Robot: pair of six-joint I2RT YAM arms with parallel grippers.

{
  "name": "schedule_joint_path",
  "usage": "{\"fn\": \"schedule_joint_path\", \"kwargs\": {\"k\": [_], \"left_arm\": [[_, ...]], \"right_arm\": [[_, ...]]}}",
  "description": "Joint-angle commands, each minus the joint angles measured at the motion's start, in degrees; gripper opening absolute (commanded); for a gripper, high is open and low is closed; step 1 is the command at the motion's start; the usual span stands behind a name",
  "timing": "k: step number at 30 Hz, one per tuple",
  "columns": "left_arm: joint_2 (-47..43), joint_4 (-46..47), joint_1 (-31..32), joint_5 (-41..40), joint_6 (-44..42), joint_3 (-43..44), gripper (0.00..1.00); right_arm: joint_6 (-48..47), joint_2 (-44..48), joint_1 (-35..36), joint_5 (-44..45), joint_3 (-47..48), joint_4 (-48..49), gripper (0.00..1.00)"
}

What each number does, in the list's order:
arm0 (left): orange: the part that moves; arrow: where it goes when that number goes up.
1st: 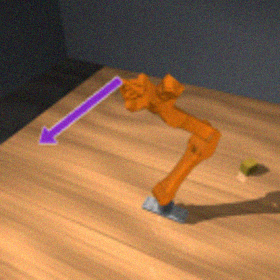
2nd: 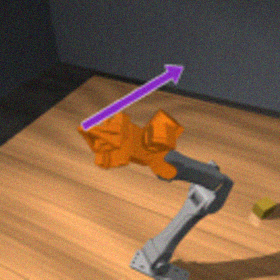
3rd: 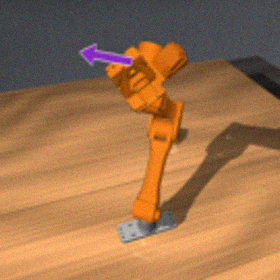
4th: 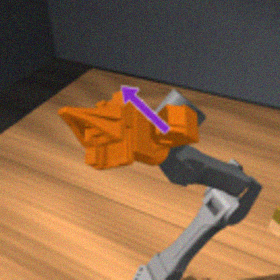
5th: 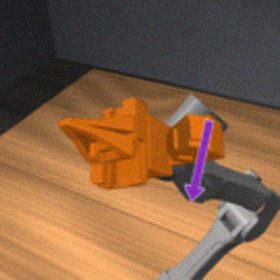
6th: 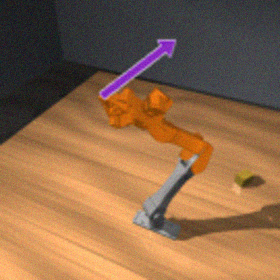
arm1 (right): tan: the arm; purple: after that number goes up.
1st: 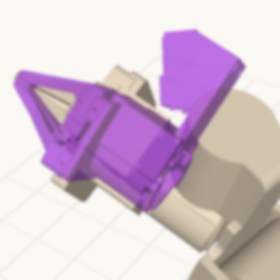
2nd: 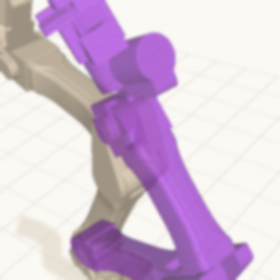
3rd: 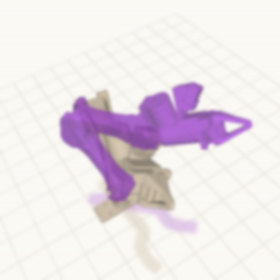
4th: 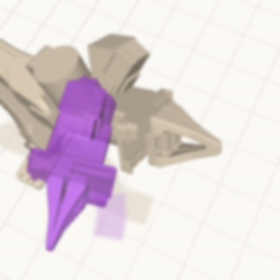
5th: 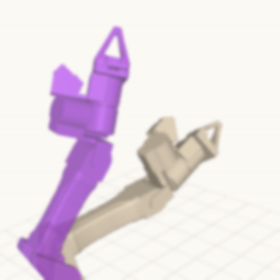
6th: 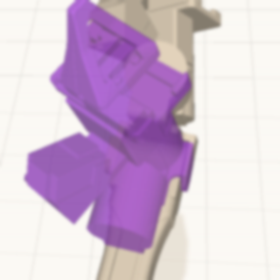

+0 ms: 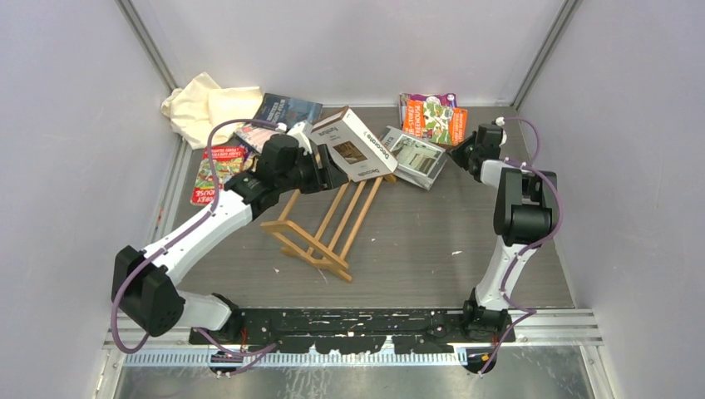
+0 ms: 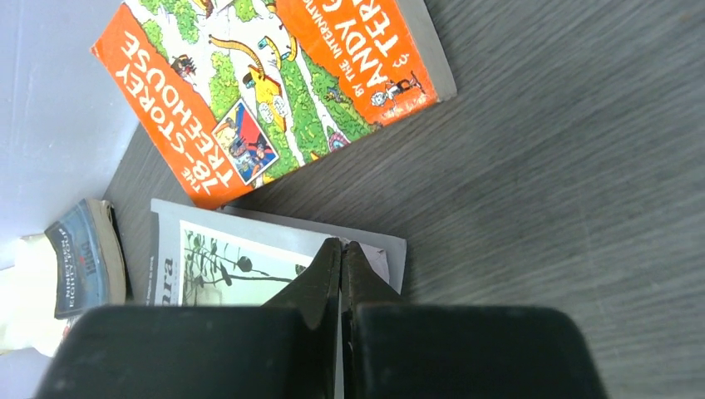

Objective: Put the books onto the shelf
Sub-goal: Pick up the book from the center of the board.

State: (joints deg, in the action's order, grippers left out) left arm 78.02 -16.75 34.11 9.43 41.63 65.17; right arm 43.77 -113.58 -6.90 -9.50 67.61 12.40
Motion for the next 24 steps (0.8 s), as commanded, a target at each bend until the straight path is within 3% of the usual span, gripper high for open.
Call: {"fn": "schedule_joint_path", "kwargs": {"k": [1,24], "left_arm": [[-3.6,2.4,0.4,-0.9,0.3,-0.2,0.65],[-7.6,0.0,3.3,0.8,3.3,2.0,0.68]], "right_arm": [[0.4,7.3,-0.2,1.2,-2.2,-0.1,0.01],[-3.3,34.3,-0.2,8.9,-6.1,-17.6,0.01]]}}
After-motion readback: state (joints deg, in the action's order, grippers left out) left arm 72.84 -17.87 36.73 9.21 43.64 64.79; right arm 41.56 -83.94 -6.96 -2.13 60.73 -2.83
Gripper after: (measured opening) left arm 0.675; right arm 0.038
